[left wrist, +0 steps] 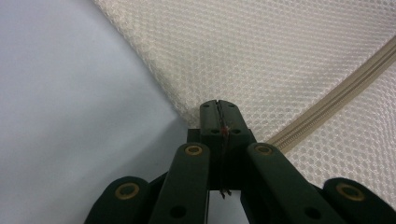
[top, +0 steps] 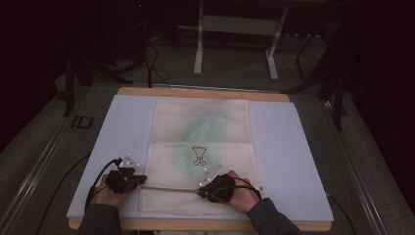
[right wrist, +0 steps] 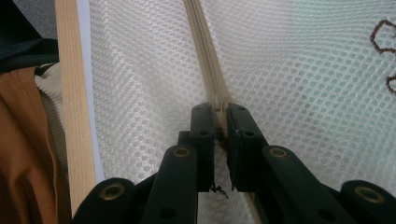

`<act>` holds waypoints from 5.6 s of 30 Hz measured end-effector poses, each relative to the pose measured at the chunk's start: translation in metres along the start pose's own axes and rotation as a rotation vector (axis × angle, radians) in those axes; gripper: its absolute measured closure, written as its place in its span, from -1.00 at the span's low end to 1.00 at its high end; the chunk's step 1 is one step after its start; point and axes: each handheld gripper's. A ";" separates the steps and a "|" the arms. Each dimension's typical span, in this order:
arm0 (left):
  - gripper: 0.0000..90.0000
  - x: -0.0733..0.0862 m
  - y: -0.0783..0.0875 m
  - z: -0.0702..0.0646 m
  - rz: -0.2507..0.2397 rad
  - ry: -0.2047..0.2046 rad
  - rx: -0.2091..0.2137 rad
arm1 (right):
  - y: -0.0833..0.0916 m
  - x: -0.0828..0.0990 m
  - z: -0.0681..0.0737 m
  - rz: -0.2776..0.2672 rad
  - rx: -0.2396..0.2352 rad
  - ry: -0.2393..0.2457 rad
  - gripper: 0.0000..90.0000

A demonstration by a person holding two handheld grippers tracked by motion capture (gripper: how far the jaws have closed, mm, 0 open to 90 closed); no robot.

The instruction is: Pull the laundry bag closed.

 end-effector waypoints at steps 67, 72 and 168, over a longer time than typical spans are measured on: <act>1.00 -0.001 0.000 0.000 0.003 0.004 -0.003 | 0.034 0.042 -0.016 0.033 0.038 -0.066 0.83; 1.00 -0.001 0.000 0.000 0.004 0.004 -0.002 | 0.036 0.044 -0.017 0.037 0.039 -0.066 0.83; 1.00 -0.002 -0.001 -0.002 0.010 -0.002 -0.014 | 0.104 0.133 -0.053 0.041 0.088 -0.251 0.82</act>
Point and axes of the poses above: each handheld gripper's, and its own axes: y roughly backward along the jaws, x roughly out of its underside, z roughly to its left, and after that the axes turned 6 degrees about x, right-handed
